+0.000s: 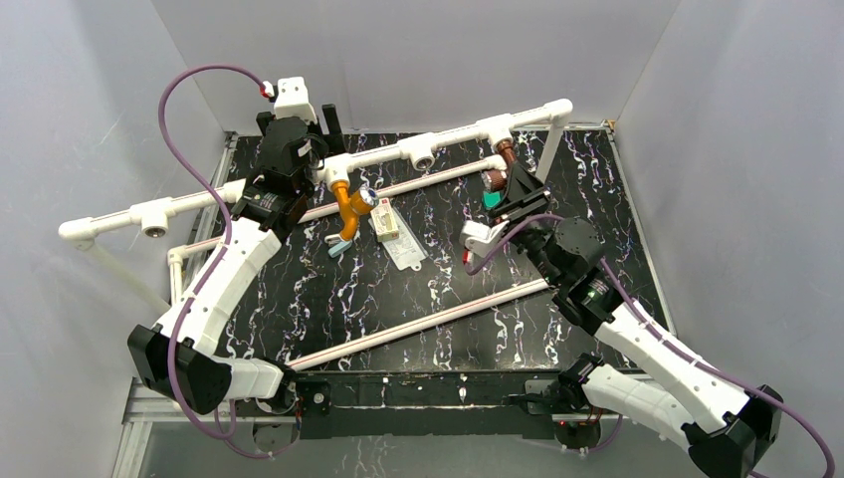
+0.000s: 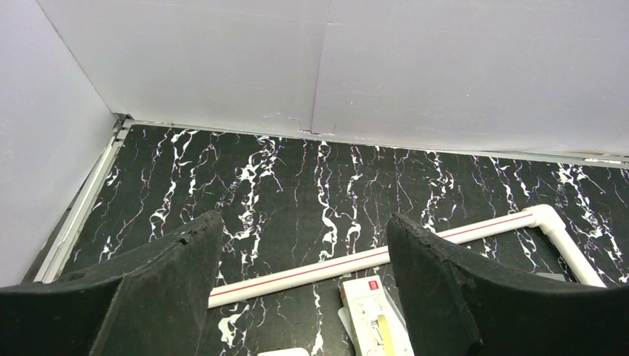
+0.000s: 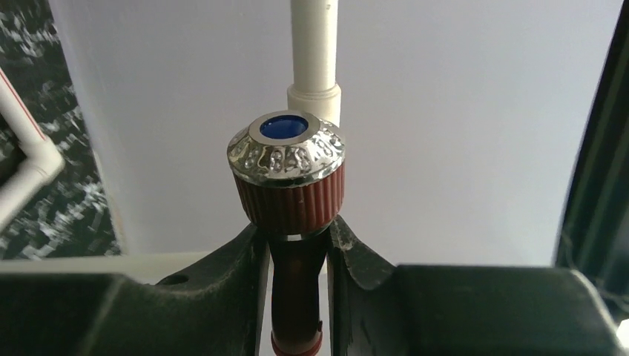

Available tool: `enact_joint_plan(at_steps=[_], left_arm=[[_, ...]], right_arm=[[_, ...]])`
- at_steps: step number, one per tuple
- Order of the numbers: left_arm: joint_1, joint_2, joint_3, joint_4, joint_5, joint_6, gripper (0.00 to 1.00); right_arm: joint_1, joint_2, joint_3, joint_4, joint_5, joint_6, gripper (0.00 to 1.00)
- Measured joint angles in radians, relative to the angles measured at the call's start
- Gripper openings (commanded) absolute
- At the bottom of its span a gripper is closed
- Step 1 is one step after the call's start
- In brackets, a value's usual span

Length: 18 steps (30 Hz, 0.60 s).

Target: Install the water faucets

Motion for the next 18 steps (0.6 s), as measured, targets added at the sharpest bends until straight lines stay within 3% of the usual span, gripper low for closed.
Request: enact_joint_plan(at_steps=[18], left_arm=[[0.001, 0.000, 0.002, -0.004, 0.004, 0.000, 0.79]], right_arm=[[-0.005, 0.001, 0.067, 0.066, 0.100, 1.128, 0.01]])
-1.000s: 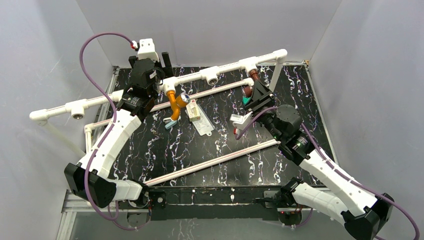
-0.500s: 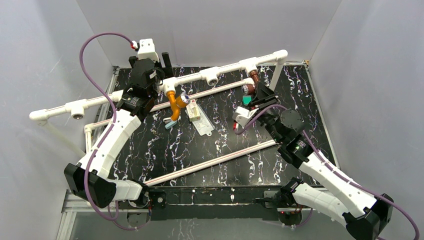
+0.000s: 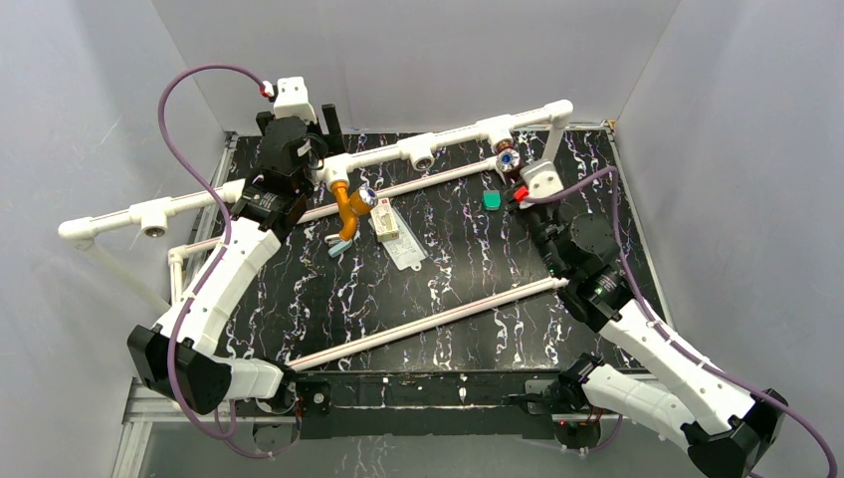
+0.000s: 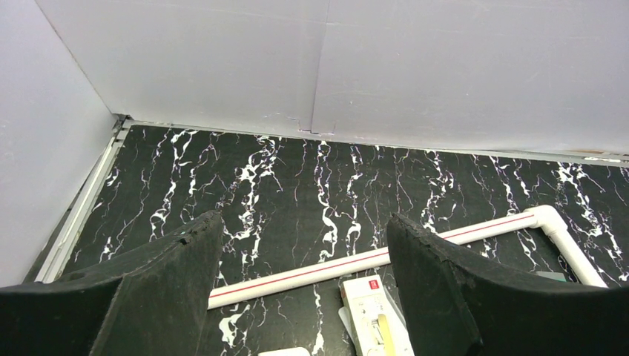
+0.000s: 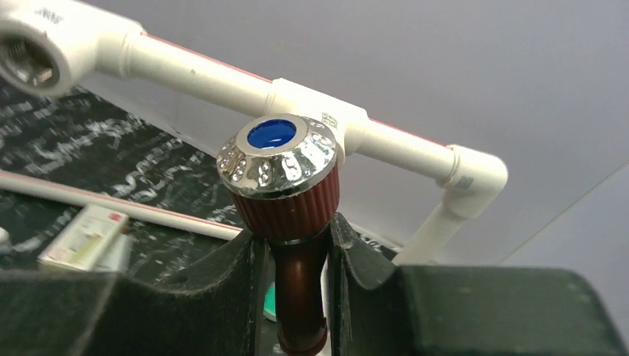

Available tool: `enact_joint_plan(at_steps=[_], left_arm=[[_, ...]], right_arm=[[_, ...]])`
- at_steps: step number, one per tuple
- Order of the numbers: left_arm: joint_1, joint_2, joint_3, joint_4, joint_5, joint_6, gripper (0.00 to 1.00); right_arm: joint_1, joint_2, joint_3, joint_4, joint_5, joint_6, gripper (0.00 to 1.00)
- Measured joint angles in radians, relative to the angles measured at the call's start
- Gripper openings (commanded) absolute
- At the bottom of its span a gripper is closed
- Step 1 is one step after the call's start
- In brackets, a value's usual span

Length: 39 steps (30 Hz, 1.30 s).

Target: Install the water faucets

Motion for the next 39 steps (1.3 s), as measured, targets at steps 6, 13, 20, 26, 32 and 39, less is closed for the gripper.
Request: enact_joint_plan(at_steps=[6, 13, 20, 26, 32, 39], left_arm=[[0.000, 0.000, 0.000, 0.000, 0.003, 0.000, 0.79], [0.000, 0.000, 0.001, 0.000, 0.008, 0.000, 0.79], [0.000, 0.000, 0.002, -0.003, 0.016, 0.000, 0.79], [0.000, 0.000, 0.002, -0.003, 0.017, 0.000, 0.79], [0.000, 0.000, 0.001, -0.003, 0.016, 0.000, 0.79], [0.000, 0.000, 0.001, -0.003, 0.016, 0.000, 0.79]], right_arm=[[0.000, -0.001, 0.008, 0.009, 0.101, 0.374, 0.01], [0.006, -0.014, 0.005, -0.009, 0.237, 0.848, 0.01], [0.010, -0.032, -0.009, -0.062, 0.341, 1.327, 0.01], [0.012, -0.031, 0.002, -0.162, 0.397, 1.745, 0.03], [0.012, -0.029, -0.004, -0.185, 0.407, 1.953, 0.15], [0.013, -0.032, -0.010, -0.188, 0.413, 2.026, 0.40]])
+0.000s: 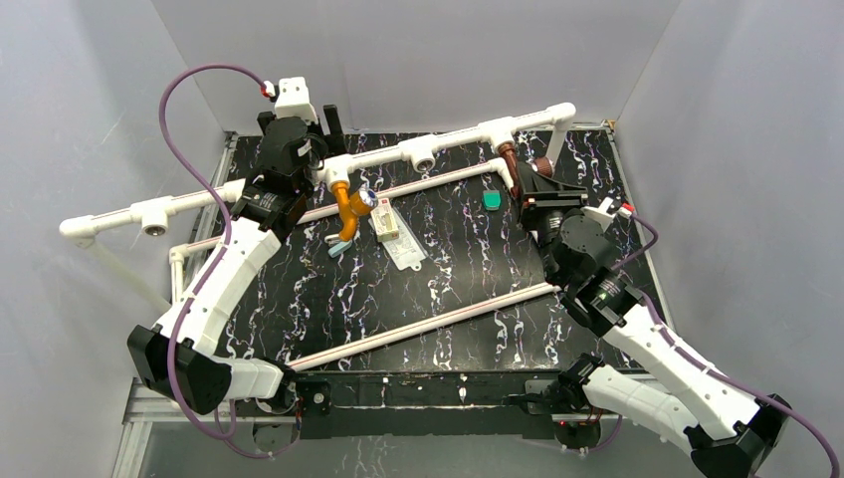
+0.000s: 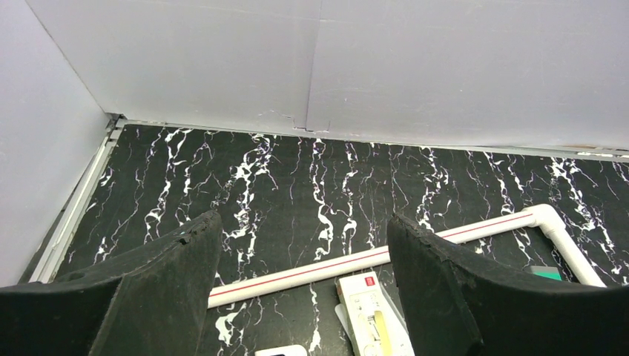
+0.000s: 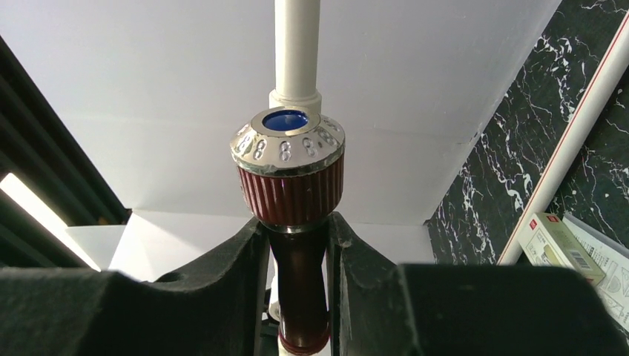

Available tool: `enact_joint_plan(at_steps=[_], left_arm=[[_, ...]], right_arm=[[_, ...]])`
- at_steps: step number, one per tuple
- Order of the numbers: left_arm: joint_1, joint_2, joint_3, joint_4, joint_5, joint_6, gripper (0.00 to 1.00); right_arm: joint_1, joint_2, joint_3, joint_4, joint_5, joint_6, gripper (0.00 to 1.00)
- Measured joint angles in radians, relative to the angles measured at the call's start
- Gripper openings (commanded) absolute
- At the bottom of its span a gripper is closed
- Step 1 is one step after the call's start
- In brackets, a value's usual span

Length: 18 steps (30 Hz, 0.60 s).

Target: Install the water faucets

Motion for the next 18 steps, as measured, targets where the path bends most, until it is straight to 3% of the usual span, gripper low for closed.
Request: enact_joint_plan(at_steps=[8, 18], left_arm=[[-0.001, 0.001, 0.000, -0.001, -0.002, -0.002, 0.79], [-0.001, 0.002, 0.000, 0.000, -0.002, -0.002, 0.79]], right_arm=[[0.008, -0.044, 0.000, -0.026, -0.026, 0.035, 0.63], [0.013, -0.103, 0.000, -0.115, -0.092, 0.051, 0.72]])
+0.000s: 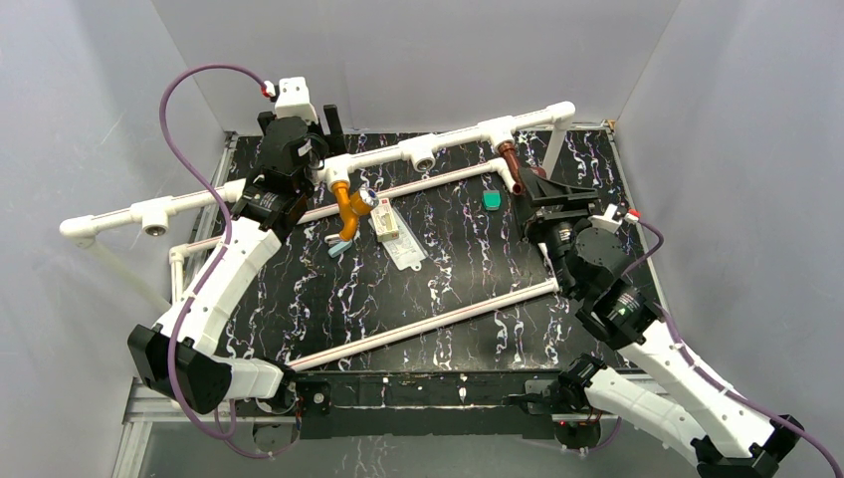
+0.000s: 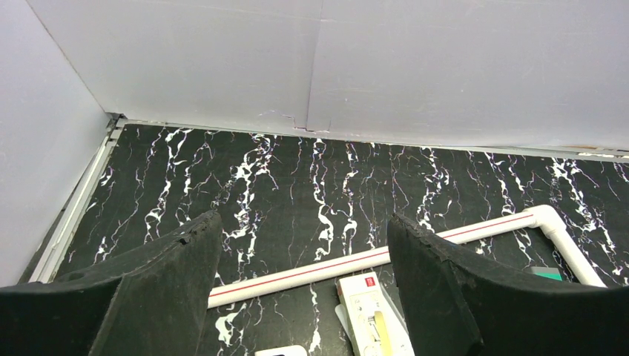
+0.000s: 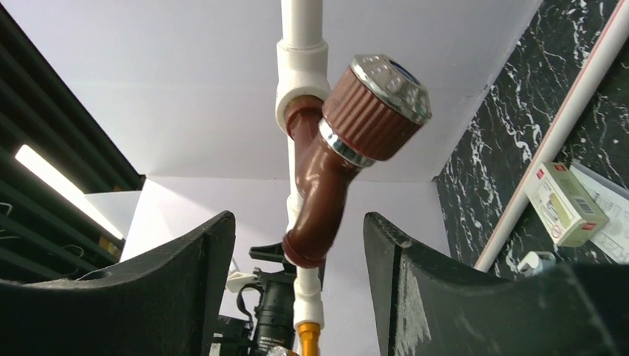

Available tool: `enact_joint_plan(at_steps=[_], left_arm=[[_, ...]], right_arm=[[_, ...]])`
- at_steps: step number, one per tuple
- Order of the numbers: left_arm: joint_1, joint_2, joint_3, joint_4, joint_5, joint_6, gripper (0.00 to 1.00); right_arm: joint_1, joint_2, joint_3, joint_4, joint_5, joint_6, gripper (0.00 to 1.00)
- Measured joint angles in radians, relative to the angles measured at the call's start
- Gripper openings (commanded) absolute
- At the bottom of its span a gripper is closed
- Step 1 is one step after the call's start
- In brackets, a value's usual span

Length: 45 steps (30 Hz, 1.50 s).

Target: Install the water faucets

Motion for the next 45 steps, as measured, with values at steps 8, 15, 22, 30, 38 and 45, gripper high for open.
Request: enact_joint_plan(at_steps=[8, 15, 22, 30, 38, 45], left_arm=[[0.000, 0.000, 0.000, 0.000, 0.000, 0.000, 0.79], [0.000, 0.001, 0.000, 0.000, 0.000, 0.000, 0.79], [0.000, 0.003, 0.001, 0.001, 0.000, 0.000, 0.79], [0.000, 0.003, 0.002, 0.000, 0.000, -0.001, 0.79], [0.000, 0.004, 0.002, 0.000, 0.002, -0.001, 0.79], [0.000, 0.005, 0.004, -0.003, 0.002, -0.002, 0.79]], right_arm=[[0.000, -0.042, 0.000, -0.083, -0.045, -0.132, 0.73], [0.000, -0.092, 0.006, -0.125, -0.081, -0.428, 0.74], [0.000, -0.119, 0.056, -0.129, -0.144, -0.886, 0.81], [0.000, -0.132, 0.071, -0.128, -0.232, -1.538, 0.83], [0.002, -0.157, -0.029, -0.084, -0.348, -2.171, 0.90], [0.002, -0.126, -0.163, 0.078, -0.355, -2.526, 0.88]])
